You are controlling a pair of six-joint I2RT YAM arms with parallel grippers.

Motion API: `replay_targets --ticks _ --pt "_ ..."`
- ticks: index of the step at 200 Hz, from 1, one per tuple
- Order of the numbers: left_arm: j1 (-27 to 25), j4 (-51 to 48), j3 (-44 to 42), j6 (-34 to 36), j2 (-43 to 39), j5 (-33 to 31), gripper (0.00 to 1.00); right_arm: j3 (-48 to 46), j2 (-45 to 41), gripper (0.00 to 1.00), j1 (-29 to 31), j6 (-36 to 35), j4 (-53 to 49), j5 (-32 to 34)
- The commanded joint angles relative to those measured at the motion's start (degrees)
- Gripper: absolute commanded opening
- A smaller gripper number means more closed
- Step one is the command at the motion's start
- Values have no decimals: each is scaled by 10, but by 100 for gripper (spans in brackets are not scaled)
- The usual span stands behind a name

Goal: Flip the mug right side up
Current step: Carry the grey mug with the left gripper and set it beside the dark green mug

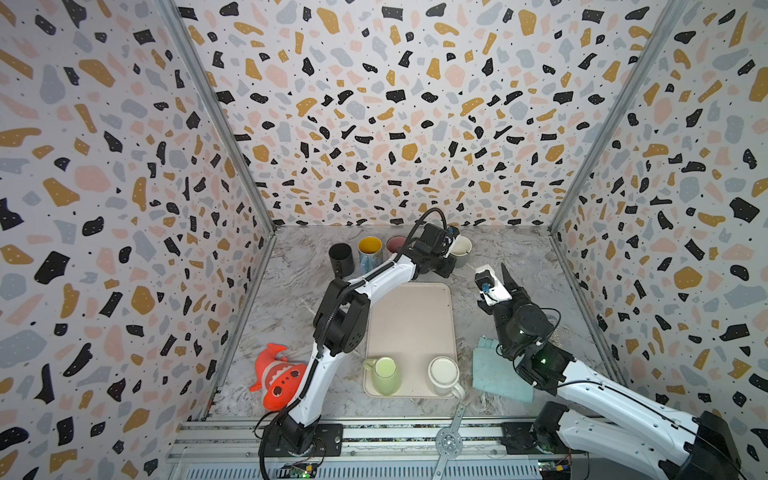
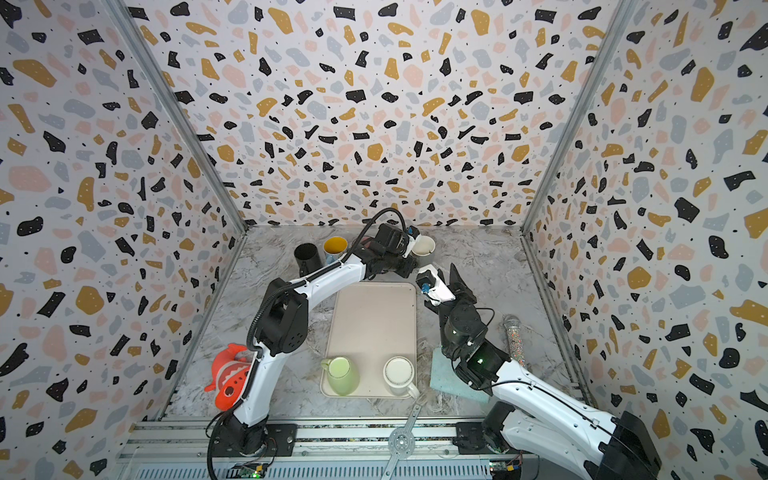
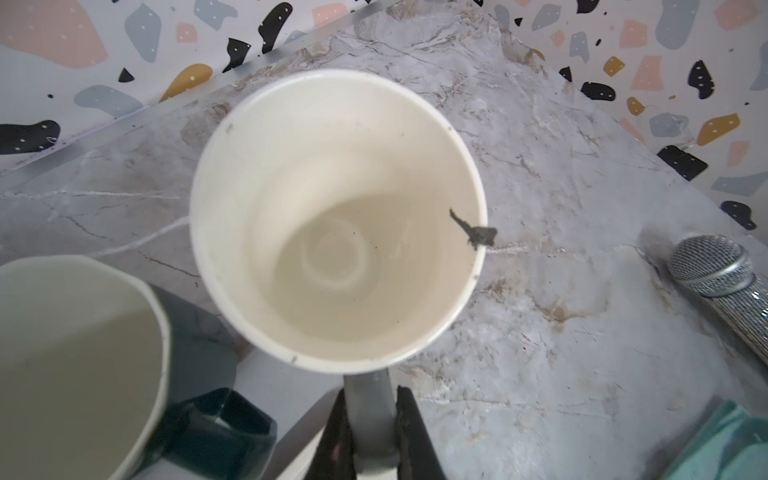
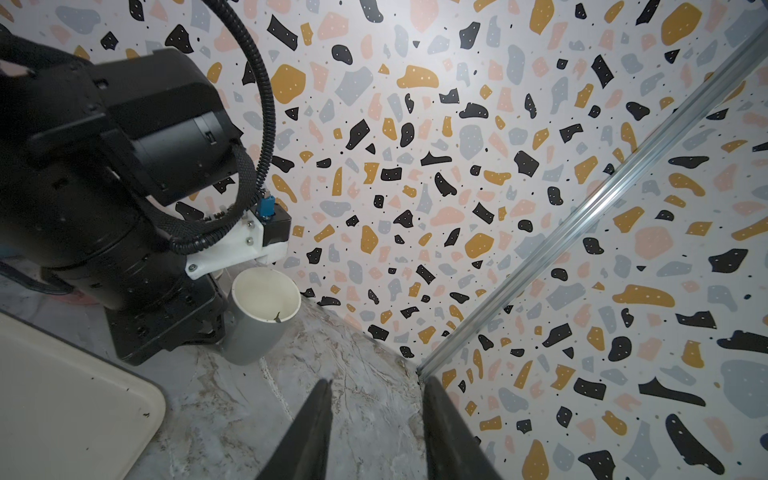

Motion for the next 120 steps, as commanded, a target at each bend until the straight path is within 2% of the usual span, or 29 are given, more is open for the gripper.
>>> replay_targets --ticks 1,120 --pt "-4 55 33 -15 10 -21 0 0 -13 39 -5 16 0 -5" --pt "-3 54 50 -28 38 -50 0 1 -13 42 -15 29 -14 -15"
